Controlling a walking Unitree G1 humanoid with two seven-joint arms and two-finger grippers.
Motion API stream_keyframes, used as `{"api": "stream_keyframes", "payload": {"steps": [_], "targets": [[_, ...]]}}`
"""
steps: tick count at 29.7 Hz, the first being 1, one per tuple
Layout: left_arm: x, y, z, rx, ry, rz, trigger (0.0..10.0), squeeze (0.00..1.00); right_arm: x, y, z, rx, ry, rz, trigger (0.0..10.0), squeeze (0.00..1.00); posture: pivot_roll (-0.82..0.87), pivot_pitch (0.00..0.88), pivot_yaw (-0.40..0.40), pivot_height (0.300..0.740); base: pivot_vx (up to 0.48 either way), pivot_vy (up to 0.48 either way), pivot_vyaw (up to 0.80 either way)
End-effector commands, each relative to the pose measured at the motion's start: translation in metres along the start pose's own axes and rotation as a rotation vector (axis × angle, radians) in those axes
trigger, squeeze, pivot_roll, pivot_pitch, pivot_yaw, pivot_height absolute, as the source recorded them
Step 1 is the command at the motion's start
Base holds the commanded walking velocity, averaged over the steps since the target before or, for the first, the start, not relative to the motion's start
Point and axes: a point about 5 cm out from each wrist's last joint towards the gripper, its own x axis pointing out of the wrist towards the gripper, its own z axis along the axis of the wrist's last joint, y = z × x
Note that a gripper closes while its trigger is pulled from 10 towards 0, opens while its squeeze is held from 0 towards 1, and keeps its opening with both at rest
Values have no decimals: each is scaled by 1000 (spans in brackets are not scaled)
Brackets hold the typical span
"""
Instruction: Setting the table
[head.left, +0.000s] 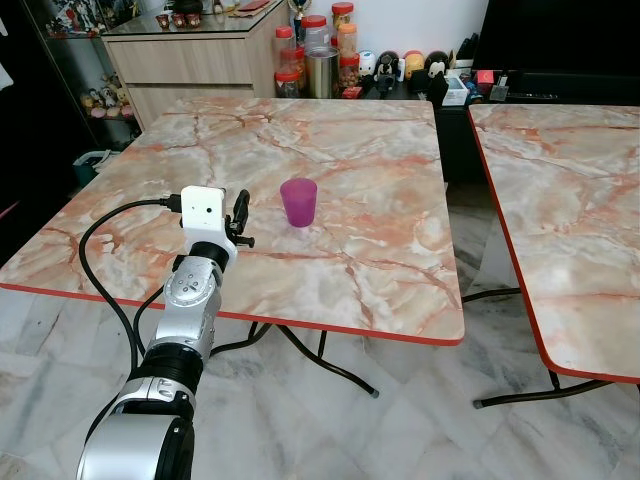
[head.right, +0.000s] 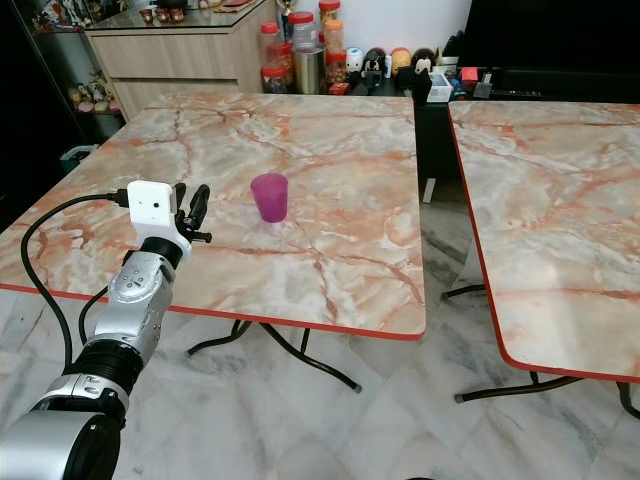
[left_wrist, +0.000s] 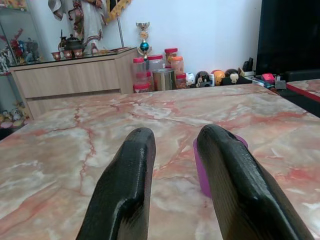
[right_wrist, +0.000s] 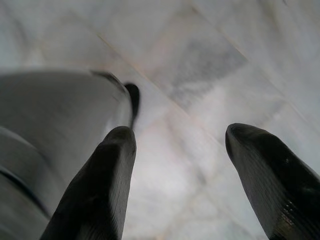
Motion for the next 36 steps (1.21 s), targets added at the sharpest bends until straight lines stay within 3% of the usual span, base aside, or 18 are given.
{"api": "stream_keyframes", "payload": {"steps": [1,17,24,36], "targets": [[0,4,2,9,2,-4,10000,0,-2,-7,-4,4,6,-13,10000,0,-18,0,56,740,0,0,0],[0,1,-1,-11,12,-7,10000,0,-2,-36,20,18,-59,-83,10000,0,-26,0,44,740,0,0,0],[-2,4,-1,-12,13,4,10000,0,3,-27,37,19,-96,-64,10000,0,-17,0,40,740,281,0,0],[-2,8,2,-7,1,15,10000,0,6,-9,38,24,-111,-22,10000,0,-8,0,40,740,319,0,0]]}}
